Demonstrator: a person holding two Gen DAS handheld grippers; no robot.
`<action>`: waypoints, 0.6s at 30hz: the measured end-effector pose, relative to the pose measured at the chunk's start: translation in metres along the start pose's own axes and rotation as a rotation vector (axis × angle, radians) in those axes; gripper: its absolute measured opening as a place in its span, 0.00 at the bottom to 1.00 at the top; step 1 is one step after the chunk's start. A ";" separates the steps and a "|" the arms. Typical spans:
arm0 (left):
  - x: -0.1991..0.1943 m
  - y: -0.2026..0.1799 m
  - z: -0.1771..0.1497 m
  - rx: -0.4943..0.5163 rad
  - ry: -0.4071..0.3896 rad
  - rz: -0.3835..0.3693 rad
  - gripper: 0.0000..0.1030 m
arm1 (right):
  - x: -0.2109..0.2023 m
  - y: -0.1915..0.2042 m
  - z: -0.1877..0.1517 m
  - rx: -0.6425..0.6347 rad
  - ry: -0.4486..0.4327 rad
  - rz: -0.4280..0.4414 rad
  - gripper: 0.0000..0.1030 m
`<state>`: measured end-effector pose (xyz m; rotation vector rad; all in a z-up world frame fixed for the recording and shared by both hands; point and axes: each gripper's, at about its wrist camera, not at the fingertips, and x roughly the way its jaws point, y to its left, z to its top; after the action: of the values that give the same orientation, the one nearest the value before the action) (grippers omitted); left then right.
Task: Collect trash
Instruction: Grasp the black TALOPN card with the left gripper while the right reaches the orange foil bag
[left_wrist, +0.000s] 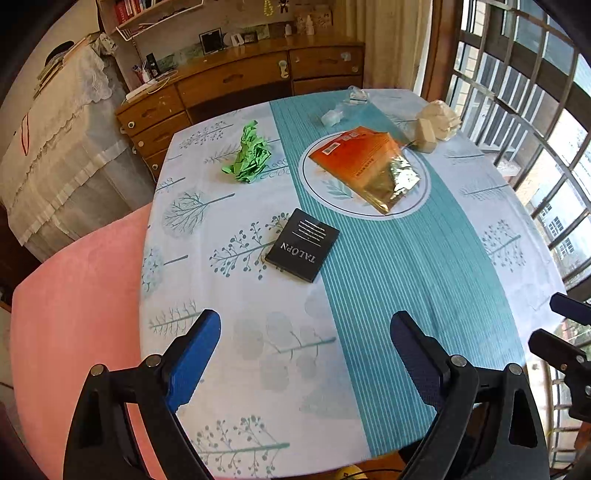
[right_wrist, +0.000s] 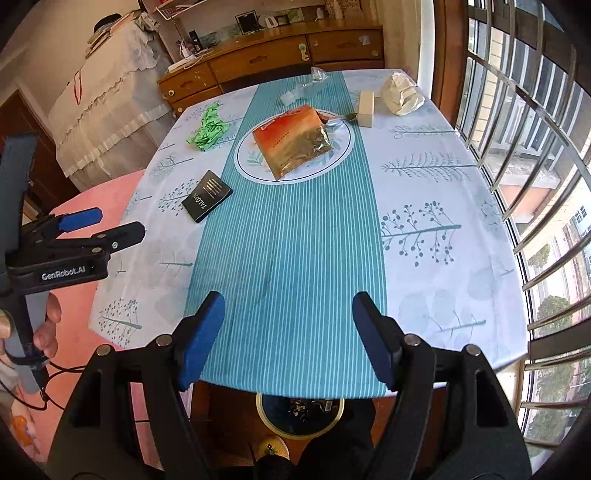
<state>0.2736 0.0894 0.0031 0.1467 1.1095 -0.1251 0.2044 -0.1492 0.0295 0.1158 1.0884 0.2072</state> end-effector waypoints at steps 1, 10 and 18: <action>0.015 0.000 0.011 -0.003 0.015 0.009 0.91 | 0.010 -0.007 0.010 -0.006 0.013 0.010 0.67; 0.130 -0.002 0.065 -0.004 0.176 0.079 0.91 | 0.090 -0.040 0.090 -0.088 0.089 0.075 0.67; 0.171 0.000 0.073 -0.022 0.230 0.091 0.92 | 0.138 -0.048 0.144 -0.137 0.115 0.118 0.68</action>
<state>0.4135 0.0717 -0.1183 0.1951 1.3309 -0.0147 0.3996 -0.1639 -0.0328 0.0452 1.1793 0.3977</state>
